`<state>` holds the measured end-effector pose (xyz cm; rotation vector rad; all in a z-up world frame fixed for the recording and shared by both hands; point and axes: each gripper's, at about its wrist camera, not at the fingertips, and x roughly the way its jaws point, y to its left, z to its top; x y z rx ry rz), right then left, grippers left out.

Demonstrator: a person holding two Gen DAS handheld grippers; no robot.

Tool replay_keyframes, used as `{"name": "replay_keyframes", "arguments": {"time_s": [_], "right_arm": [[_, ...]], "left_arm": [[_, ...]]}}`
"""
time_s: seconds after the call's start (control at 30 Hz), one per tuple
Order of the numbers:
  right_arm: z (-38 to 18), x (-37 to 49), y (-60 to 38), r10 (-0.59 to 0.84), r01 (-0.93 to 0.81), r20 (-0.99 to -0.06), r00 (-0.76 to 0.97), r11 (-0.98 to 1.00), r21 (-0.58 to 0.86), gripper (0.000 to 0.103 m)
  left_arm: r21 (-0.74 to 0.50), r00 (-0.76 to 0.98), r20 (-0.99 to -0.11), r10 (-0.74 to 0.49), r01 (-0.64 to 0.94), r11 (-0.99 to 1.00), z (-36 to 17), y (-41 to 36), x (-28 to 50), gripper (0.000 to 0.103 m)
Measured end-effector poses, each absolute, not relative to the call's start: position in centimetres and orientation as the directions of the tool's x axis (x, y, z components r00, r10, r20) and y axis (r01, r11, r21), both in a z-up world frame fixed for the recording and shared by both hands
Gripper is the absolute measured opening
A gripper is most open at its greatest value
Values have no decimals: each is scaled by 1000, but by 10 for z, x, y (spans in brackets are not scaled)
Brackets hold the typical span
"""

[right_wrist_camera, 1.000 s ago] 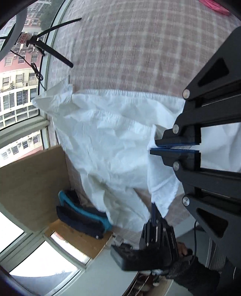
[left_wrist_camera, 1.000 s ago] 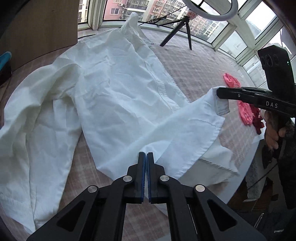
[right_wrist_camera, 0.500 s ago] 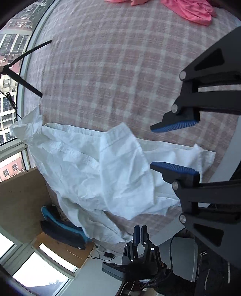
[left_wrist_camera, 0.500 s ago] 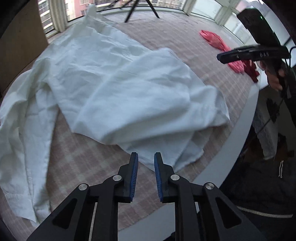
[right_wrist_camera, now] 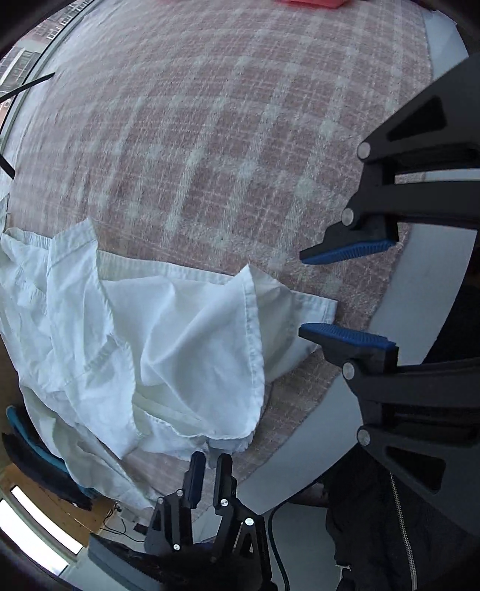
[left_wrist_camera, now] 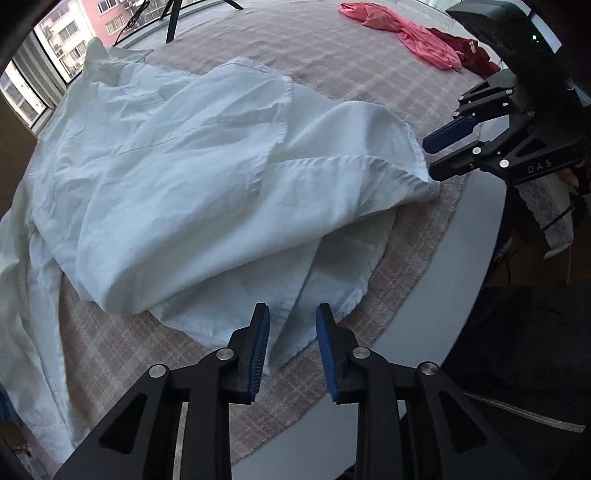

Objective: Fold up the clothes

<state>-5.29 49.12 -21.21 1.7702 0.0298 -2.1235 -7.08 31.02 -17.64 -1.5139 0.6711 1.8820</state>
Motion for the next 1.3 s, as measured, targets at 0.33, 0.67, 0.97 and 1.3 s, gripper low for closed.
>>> {"name": "replay_keyframes", "arguments": {"time_s": [0.33,0.67,0.97,1.3], "right_arm": [[-216,-48,481,-246,342,-960,-136,-921,187,33],[-214,-36,487,-245,332,-960,-137,-924,189,33],[-208,-26,471,-249,375,-953,-171,-911,170,36],[-184,-62,440,-375,416,-898,-229,-872,258,9]], "left_arm": [[-22,-114,-980,163,-754,-657,-184,313,-82,1],[-105,-134,-952,277,-705,-702,-134,269,-76,1],[-135,-144,-945,293,-644,-753,-124,231,-67,1],[-133,-188,-925,330,-654,-745,-106,237,-82,1]]}}
